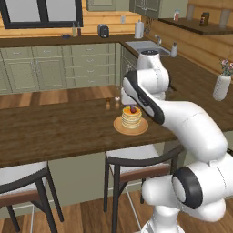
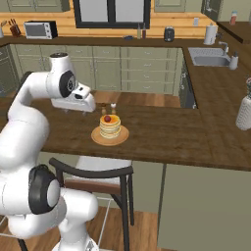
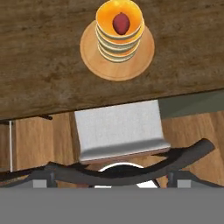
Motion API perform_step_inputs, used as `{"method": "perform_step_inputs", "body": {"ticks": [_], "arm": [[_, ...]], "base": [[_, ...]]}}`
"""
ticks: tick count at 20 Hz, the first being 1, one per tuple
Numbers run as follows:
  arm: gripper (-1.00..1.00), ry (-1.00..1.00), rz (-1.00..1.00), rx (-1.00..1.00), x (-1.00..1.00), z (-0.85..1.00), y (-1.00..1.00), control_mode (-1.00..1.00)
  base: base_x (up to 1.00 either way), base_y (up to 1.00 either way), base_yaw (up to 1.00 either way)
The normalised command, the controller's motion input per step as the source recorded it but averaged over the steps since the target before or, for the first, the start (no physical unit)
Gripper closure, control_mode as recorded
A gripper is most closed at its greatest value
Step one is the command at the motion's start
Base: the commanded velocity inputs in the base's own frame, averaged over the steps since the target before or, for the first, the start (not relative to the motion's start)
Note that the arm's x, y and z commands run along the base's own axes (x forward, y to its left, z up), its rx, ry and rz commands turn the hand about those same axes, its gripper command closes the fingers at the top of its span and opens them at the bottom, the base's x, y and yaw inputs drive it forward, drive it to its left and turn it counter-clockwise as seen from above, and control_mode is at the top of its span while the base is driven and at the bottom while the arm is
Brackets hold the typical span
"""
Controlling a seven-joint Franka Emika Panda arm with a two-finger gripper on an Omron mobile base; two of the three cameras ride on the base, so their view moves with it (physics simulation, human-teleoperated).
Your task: Take the strawberry from the fridge and place it on top of the pancake, located on the dining counter.
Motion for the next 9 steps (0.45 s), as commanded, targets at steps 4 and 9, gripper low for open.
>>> {"method": "perform_step_inputs", "body": {"ticks": [4,9], "arm": [[-1.00,-0.01,0.00,-0.01,-1.00,-0.04,0.93,-1.00],[-1.00,-0.13,0.00,-0.09,-1.00,-0.01,0.76,-1.00]], "base": [[0.00,0.00,0.00],[0.00,0.00,0.00]]}}
